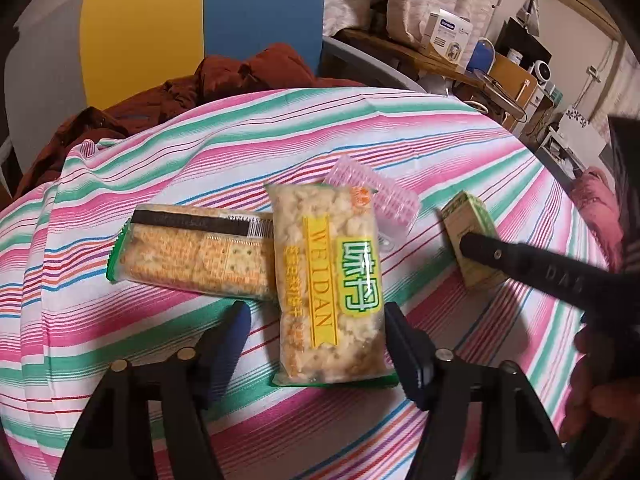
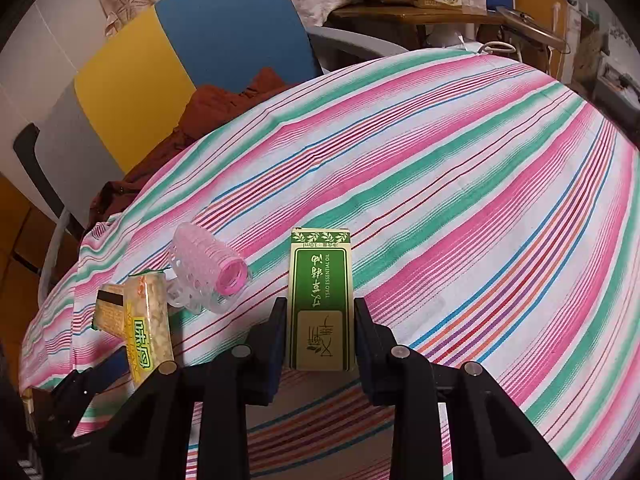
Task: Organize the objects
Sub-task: 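Grasp the green herbal box with the right gripper while the left gripper grasps the WEIDAN packet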
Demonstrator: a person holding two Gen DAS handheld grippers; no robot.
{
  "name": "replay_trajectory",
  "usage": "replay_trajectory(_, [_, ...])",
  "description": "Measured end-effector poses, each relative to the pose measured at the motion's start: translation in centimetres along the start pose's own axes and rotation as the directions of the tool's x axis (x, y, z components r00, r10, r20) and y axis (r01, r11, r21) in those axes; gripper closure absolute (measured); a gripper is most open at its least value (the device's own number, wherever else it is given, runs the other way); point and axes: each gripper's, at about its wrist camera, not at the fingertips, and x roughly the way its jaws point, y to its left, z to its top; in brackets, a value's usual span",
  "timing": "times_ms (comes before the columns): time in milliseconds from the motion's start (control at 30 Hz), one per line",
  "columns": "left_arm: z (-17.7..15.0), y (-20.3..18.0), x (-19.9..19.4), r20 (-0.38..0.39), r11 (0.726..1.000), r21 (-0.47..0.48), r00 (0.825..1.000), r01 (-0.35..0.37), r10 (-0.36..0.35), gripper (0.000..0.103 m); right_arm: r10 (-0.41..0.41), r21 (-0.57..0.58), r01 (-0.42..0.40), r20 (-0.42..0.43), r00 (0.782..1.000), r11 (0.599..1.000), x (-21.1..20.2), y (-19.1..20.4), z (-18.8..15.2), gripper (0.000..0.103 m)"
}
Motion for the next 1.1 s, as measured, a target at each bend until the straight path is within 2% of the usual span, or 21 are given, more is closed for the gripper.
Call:
replay_trajectory(67, [-0.6,-0.3,0.0,0.036,0.998,0.048,0.999,-0.030,0.028,0.041,-0.007,-0.008,0.007,0.001,1.000,1.000,-0.1,0.1,-0.1,0.072])
replay_trajectory(200, [-0.5,-0.2,0.2,0.043,0.997,0.046,0.998,-0.056,0.054,0.050,-0.023,-0.028,0.023,0.002,1.000,0.999,-0.2,0.5,-0.2,0.072])
replay_trajectory(400, [-1.0,0.2,-0.2,0.065,0.999,0.035,0.997,-0.035,0.032,0.057,-0.042,-0.059,0.043,0.006,0.999,0.997,0.1,1.1,-0.2,0.072])
replay_trajectory(567, [-2.1,-0.1,-1.2,0.077,0.997,0.077,0.997,-0.022,0.016,0.057,-0.042,-0.068,0.043,0.021,0.999,0.997,-0.5,1.0,-0.4,0.072])
replay_trajectory(867, [-4.4,0.4,-3.2,0.087,0.996,0.092,0.996,0.008,-0.016,0.058,-0.064,-0.142,0.073,0.070,0.995,0.987,-1.3,2.2,-0.2,0.072])
replay_trajectory(1100, [-6.4,0.4,-5.4,0.120,0.992,0.129,0.993,0.000,-0.015,0.058,-0.073,-0.135,0.084,0.085,0.994,0.987,-1.2,1.9,0.0,0.072])
